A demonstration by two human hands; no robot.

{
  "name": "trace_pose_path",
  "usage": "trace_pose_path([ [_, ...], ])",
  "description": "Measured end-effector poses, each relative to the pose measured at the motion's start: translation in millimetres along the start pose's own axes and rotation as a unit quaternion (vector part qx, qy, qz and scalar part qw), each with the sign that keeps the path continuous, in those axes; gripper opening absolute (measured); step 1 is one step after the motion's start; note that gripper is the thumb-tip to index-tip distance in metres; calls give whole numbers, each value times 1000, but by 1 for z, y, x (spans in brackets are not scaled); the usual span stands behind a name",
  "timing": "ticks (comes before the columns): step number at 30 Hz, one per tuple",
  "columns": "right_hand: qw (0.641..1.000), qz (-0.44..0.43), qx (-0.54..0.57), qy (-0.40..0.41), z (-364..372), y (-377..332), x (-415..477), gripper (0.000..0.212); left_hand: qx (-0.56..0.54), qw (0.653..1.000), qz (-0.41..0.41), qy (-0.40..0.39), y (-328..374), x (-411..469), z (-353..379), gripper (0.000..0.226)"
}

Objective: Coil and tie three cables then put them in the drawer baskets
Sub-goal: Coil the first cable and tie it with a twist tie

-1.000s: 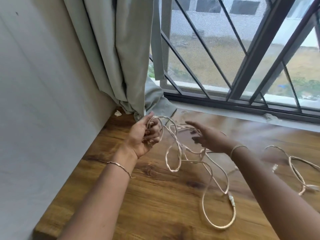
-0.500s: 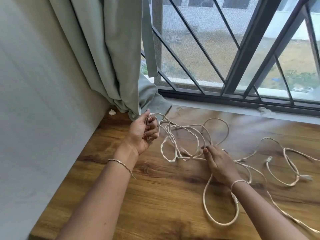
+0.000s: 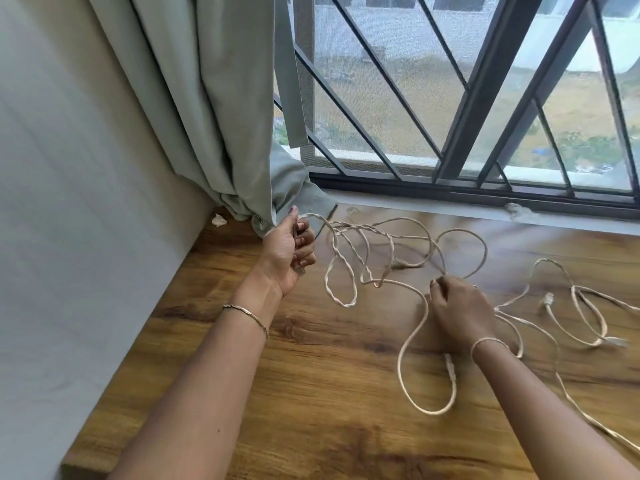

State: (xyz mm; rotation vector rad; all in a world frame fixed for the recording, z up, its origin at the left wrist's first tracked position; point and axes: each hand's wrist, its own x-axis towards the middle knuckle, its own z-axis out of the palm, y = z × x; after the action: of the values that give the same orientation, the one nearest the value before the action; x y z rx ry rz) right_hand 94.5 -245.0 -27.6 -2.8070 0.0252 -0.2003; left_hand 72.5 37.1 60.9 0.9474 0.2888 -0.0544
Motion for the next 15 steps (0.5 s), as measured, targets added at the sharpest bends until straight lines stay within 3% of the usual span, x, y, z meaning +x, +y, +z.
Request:
trace_pose_path([
  [5, 999, 43, 15, -19, -7, -1, -1, 27, 17, 1000, 24, 7, 4, -6, 4, 43],
  [8, 996, 44, 75, 18, -25, -19, -1, 26, 47, 999, 28, -2, 4, -10, 5, 43],
  [12, 984, -56, 153, 70, -51, -72, 3, 15, 58, 998, 19, -19, 2, -14, 9, 43],
  [15, 961, -161, 210, 77, -67, -119, 6, 26, 64, 997, 20, -30, 2, -19, 13, 42],
])
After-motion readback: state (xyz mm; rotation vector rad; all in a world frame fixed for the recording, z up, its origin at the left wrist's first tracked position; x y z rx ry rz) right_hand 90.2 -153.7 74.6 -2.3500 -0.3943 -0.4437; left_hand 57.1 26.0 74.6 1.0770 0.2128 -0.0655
